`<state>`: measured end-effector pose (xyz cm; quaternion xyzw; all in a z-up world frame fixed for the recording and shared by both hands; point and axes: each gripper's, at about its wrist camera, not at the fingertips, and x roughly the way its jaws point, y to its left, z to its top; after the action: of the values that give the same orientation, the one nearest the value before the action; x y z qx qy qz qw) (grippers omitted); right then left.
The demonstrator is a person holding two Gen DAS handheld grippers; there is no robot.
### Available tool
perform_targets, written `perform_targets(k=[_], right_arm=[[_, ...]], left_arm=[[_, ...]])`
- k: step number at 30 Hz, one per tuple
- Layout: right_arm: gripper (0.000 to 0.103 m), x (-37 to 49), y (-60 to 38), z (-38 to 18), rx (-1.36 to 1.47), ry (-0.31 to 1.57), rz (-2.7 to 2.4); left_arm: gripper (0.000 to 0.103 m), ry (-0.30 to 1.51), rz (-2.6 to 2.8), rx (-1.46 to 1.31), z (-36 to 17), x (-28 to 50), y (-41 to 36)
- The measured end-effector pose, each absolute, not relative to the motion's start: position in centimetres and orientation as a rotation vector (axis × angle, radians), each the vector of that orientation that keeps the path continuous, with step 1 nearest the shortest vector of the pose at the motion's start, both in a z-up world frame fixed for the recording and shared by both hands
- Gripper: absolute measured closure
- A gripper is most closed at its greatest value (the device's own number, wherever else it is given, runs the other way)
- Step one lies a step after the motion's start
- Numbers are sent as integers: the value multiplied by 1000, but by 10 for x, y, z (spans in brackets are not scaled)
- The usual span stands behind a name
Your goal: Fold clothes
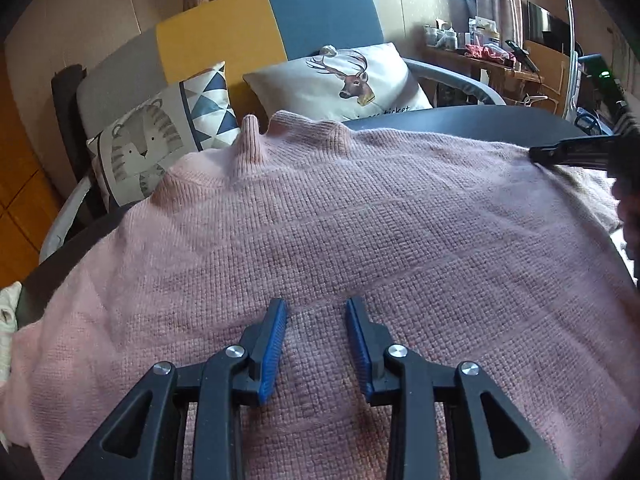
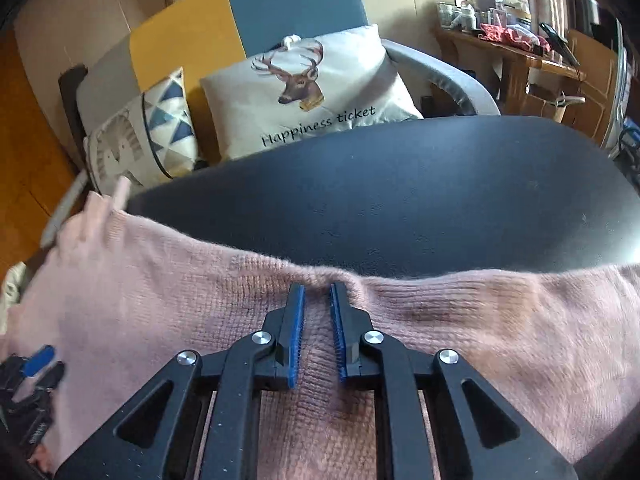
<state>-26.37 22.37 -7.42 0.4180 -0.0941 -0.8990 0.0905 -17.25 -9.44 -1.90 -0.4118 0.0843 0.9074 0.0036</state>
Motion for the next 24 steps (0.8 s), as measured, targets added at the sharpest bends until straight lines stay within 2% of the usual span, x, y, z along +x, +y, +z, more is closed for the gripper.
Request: perform_targets(k=[3,7,14,20,24], right_arm=[[87,-248,240,-67,1239,-348,-2689],[89,-250,256,-79,1336,-305,-2707],[89,-244,304,-79,1302,-366,-2824],[87,-232,333,-69,1242,-560,-2837],[87,-219,329,-67,1241,-486,-2796]], left_arm=[[71,236,2837,-1291,-18,-176,-98],[71,259,2843,-1291,-18,-178,-96],[71,248,2840,-1290,-18,-179,-98],[71,263,2844,-1289,-18,-180,-97],[71,273,2847,-1288,-18,-179,-95]])
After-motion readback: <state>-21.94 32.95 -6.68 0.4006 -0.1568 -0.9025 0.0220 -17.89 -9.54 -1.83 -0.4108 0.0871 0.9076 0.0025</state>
